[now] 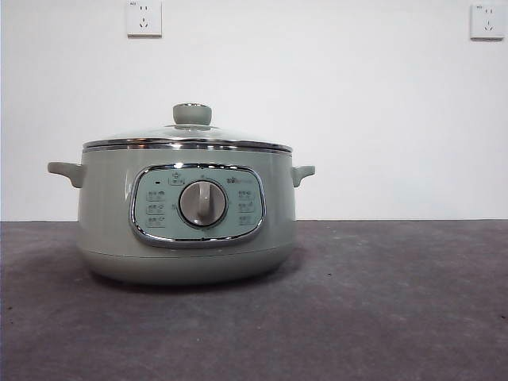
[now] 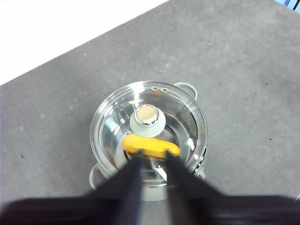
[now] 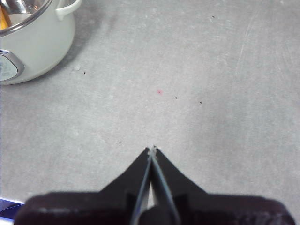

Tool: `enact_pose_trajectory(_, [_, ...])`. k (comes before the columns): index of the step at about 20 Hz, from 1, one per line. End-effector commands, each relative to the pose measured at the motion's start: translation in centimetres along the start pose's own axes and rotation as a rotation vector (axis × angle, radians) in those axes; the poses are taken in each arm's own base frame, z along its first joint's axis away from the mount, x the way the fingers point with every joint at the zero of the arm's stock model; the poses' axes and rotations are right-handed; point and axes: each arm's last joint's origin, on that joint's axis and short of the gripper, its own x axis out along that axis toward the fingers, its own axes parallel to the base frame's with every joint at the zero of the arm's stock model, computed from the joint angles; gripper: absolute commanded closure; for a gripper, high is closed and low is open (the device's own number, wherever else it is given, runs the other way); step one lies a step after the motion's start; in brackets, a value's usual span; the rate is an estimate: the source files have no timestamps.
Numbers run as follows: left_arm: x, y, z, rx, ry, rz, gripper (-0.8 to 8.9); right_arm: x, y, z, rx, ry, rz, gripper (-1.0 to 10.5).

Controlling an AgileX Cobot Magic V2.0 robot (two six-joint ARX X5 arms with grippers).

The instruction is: Pick up the corn,open the lid,put the corn in the pot,close the lid

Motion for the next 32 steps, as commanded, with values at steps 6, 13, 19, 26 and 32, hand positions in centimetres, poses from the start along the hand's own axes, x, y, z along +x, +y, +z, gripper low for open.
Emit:
enact_pose_trajectory(6, [0.5,0.3,-0.3,0.113,0.026,0.043,8.15,0.2,0.0,-0.3,-0.003,0.022,-0.013,9.5])
enact_pose_trajectory(13, [3.2,4.0,-8.7,0.013,-0.111,0.261,8.15,0.2,0.0,-0.3,-0.003,0.022,-0.013,9.5])
enact_pose_trajectory(19, [9.1,3.2,-24.9,-0.127,-0.464,0.456,8.15,0.2,0.0,-0.3,-0.003,0.023,-0.013,9.5])
enact_pose_trajectory(26, [12.8,2.0,-32.7,-0.263,-0.537,0.440,8.15,0.2,0.0,-0.3,-0.003,0.023,-0.013,9.5])
enact_pose_trajectory(32, [13.5,1.8,-34.0,-0.289,-0.453,0.427,8.15,0.2,0.0,-0.3,-0.003,0.023,-0.013,9.5])
